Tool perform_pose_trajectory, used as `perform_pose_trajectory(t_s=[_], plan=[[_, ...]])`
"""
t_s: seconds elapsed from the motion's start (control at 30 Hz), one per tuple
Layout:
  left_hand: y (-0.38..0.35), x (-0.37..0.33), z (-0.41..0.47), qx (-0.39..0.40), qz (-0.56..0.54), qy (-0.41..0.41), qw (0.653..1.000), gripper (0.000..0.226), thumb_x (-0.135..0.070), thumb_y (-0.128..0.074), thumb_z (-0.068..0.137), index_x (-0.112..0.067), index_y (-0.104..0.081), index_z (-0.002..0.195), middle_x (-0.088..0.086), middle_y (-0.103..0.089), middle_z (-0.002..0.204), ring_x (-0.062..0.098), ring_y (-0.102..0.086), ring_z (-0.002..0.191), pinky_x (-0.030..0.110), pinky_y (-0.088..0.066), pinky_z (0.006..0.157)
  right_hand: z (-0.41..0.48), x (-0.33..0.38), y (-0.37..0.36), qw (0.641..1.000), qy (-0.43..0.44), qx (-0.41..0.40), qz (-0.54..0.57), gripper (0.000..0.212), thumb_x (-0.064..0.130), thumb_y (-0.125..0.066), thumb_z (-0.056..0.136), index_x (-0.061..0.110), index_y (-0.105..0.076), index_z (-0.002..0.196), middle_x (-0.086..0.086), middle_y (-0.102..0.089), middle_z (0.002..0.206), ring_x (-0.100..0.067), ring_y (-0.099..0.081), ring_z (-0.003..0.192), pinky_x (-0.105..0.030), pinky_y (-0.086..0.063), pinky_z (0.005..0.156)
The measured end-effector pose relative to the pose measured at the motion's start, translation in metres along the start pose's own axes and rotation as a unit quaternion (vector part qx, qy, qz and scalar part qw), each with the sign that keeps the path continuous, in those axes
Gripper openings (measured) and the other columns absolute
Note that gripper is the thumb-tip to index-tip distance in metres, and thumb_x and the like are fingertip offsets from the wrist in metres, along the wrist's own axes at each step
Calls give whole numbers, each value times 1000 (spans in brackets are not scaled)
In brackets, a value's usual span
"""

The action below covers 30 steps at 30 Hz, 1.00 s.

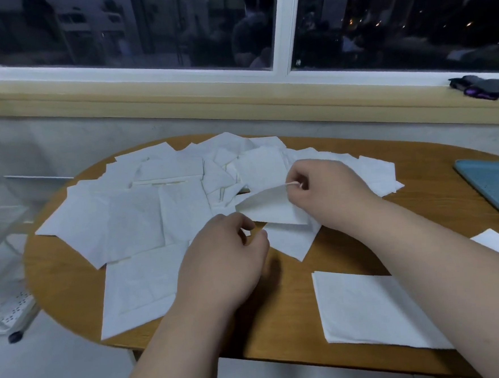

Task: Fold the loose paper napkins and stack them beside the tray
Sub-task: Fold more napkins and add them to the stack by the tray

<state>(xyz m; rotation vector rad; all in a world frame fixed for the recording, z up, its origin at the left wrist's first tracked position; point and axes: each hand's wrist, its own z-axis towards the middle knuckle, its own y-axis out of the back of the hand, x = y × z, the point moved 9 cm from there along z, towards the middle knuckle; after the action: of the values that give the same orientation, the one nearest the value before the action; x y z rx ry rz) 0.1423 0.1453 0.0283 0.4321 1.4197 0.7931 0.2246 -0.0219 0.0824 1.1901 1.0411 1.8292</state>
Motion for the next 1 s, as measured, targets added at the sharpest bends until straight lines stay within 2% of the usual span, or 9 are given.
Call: perform_pose_trajectory(t_s=[0.13,0.23,0.33,0.43,0.53,0.6,0.7,0.93,1.0], plan=[[6,-15,-6,-38,-40,-49,997,41,-47,-59,91,-39,-55,131,-19,-46,127,6,-44,123,26,-46,88,-50,-21,50,982,-78,-72,155,12,27,-61,95,29,-66,84,6,-66,73,-7,-58,67,-29,-43,57],[2,-29,-12,-24,-80,-70,994,56,-47,-61,89,-41,-42,141,-20,-35,145,4,-27,139,25,-32,100,-94,-34,74,956,-113,-104,250,9,25,-64,94,26,-69,87,-1,-70,73,-21,-64,71,-48,-52,68],[-16,-40,-22,54,-169,-65,982,68,-57,-64,84,-48,-34,144,-28,-43,144,0,-46,130,33,-40,108,-131,-51,79,914,-153,-107,359,14,17,-61,95,23,-71,87,1,-75,79,-14,-70,71,-40,-50,65],[-37,-57,-36,138,-252,-68,955,55,-46,-70,87,-51,-42,134,-29,-68,114,-4,-67,101,36,-53,94,-157,-65,75,883,-188,-96,420,20,11,-58,97,19,-71,85,-3,-76,80,-14,-72,69,-33,-50,64],[-49,-67,-45,152,-288,-75,943,55,-40,-70,82,-54,-45,129,-10,-76,100,14,-72,95,47,-55,91,-171,-82,68,888,-221,-84,394,14,12,-58,98,14,-71,91,0,-76,77,-10,-71,66,-19,-51,53],[-52,-69,-49,141,-249,-84,954,55,-41,-70,82,-64,-42,125,0,-73,95,18,-70,86,39,-58,83,-177,-94,63,888,-238,-81,386,13,13,-59,98,15,-71,92,2,-76,76,-11,-72,68,-21,-51,54],[-59,-72,-57,156,-119,-118,973,59,-38,-64,90,-71,-33,128,-9,-68,86,6,-63,75,19,-49,63,-182,-107,53,902,-250,-76,344,13,18,-60,98,23,-71,92,6,-76,77,-11,-73,69,-25,-54,57],[-78,-67,-55,170,45,-152,973,50,-42,-58,94,-55,-40,140,-37,-55,83,-10,-54,81,10,-41,64,-175,-119,35,964,-206,-66,152,19,32,-59,95,43,-58,111,8,-60,74,-8,-57,64,-29,-49,60],[-80,-68,-53,167,55,-165,971,48,-44,-58,94,-54,-43,139,-32,-57,81,-11,-53,83,10,-40,64,-174,-119,30,973,-194,-49,111,27,35,-57,96,45,-55,121,11,-59,75,-5,-57,67,-29,-49,60]])
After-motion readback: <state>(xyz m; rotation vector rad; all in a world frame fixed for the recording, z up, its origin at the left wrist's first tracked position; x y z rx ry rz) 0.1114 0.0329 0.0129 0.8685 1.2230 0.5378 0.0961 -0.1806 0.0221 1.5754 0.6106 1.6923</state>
